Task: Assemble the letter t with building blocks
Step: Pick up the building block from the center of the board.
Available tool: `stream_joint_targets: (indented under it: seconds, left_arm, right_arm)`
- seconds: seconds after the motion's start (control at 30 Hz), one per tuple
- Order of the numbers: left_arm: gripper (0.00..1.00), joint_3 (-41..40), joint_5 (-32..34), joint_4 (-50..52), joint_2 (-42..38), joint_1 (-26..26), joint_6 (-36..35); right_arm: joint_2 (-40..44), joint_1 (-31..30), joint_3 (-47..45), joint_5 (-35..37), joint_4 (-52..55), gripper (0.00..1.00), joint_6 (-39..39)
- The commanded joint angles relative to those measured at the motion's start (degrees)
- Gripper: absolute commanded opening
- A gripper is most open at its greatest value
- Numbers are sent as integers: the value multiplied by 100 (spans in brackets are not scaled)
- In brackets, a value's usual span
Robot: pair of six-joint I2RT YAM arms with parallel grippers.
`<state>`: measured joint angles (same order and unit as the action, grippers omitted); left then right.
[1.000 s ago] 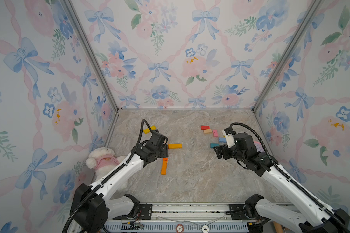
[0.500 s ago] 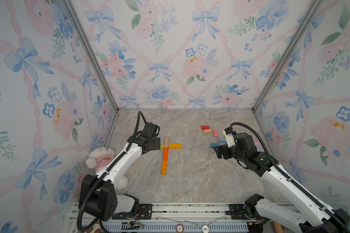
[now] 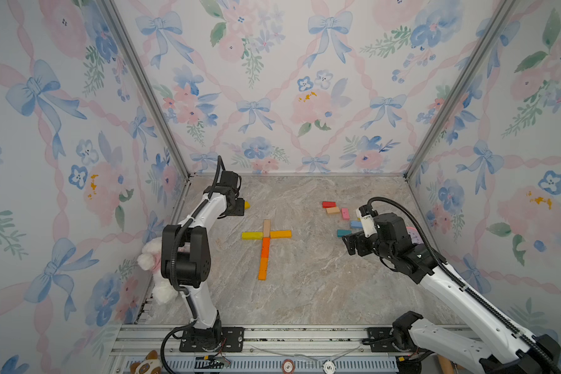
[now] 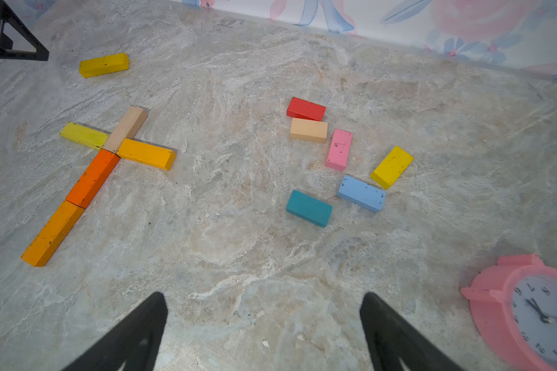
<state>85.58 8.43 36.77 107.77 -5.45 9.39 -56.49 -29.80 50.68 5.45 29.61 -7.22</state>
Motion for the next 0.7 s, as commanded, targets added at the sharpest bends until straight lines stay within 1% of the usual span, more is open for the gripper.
stream_joint_targets:
  seconds: [0.0,0.17,0.27,0.4,0.67]
  left_arm:
    - [67,533,-300,-29,559,102,-166]
    - [66,1190,-473,-10,1332,201,-457]
    - [66,1457,-400,-4,1668,229,-618]
    - [67,1742,-190,-3,1970,269,-780]
    - [67,1952,-334,-3,2316,350,-938]
  right_arm:
    - [4,-56,92,76,106,96,58]
    - [-24,-61,75,83,82,96,65]
    - [-91,-52,109,87,93,96,90]
    - [-161,-52,136,79,98,96,99]
    - [-248,-47,160,106,107,96,119]
